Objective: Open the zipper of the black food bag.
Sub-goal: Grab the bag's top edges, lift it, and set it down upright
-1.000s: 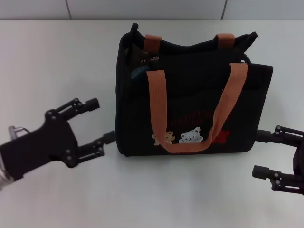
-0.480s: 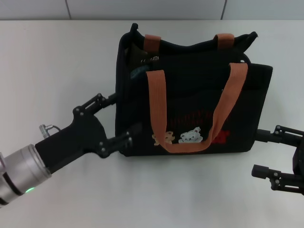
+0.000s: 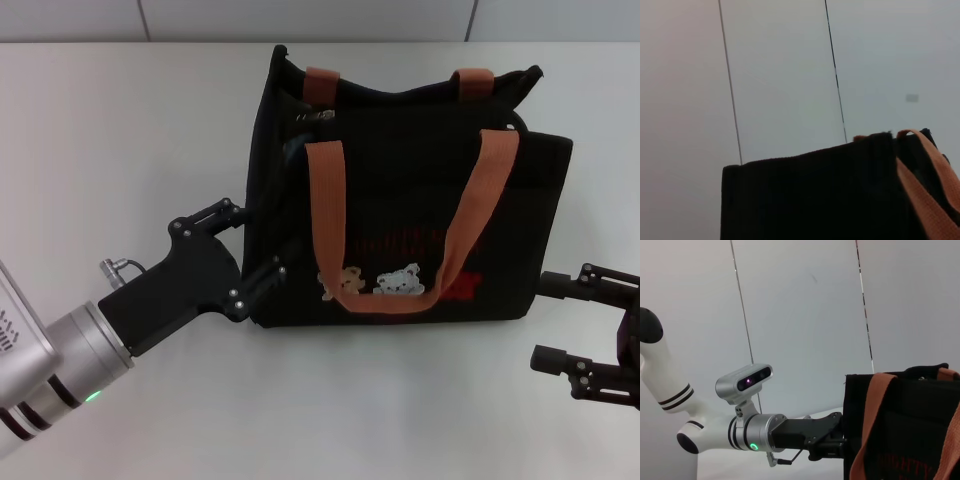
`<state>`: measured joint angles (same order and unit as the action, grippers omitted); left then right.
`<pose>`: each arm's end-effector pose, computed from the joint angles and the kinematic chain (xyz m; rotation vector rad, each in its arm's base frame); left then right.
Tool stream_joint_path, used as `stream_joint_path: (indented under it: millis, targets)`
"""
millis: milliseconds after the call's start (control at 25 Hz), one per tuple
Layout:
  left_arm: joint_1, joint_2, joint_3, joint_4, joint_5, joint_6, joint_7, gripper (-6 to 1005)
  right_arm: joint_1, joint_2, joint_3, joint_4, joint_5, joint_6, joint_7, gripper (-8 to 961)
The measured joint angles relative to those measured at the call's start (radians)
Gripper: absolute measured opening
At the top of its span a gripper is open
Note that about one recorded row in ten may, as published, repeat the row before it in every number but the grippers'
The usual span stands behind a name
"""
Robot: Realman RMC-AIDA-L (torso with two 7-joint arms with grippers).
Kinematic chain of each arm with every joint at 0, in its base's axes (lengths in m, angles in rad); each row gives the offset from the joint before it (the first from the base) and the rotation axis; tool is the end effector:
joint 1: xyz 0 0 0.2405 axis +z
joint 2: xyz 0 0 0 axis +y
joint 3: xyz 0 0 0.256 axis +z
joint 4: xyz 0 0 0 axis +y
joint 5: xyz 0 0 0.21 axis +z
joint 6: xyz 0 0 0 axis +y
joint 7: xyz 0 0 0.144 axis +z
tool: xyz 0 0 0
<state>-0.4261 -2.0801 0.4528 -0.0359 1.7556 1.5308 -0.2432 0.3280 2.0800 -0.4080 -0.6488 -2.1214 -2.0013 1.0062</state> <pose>-0.2867 0.2534 -0.0698 -2.2839 -0.1464 -0.9060 0.3018 0.2259 0.0275 -2.7281 0.3474 0.9826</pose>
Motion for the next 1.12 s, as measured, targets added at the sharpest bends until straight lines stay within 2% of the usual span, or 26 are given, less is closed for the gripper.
stream_joint_path:
  millis: [360, 600, 920, 1120]
  targets:
    - [0.003, 0.0, -0.067, -0.031, 0.0, 0.004, 0.028, 418, -0.003, 0.0, 0.003, 0.0, 0.001, 0.002, 0.0, 738]
    - [0.002, 0.001, -0.077, -0.028, 0.007, 0.016, 0.035, 310, -0.005, 0.0, 0.005, 0.0, 0.014, 0.002, 0.0, 738]
    - [-0.007, 0.004, -0.076, -0.02, 0.009, 0.047, 0.036, 229, -0.006, 0.0, 0.015, 0.0, 0.029, 0.002, 0.0, 739]
    - [-0.006, 0.006, -0.105, 0.027, 0.004, 0.11, 0.03, 162, -0.009, 0.0, 0.017, 0.0, 0.082, -0.002, 0.0, 739]
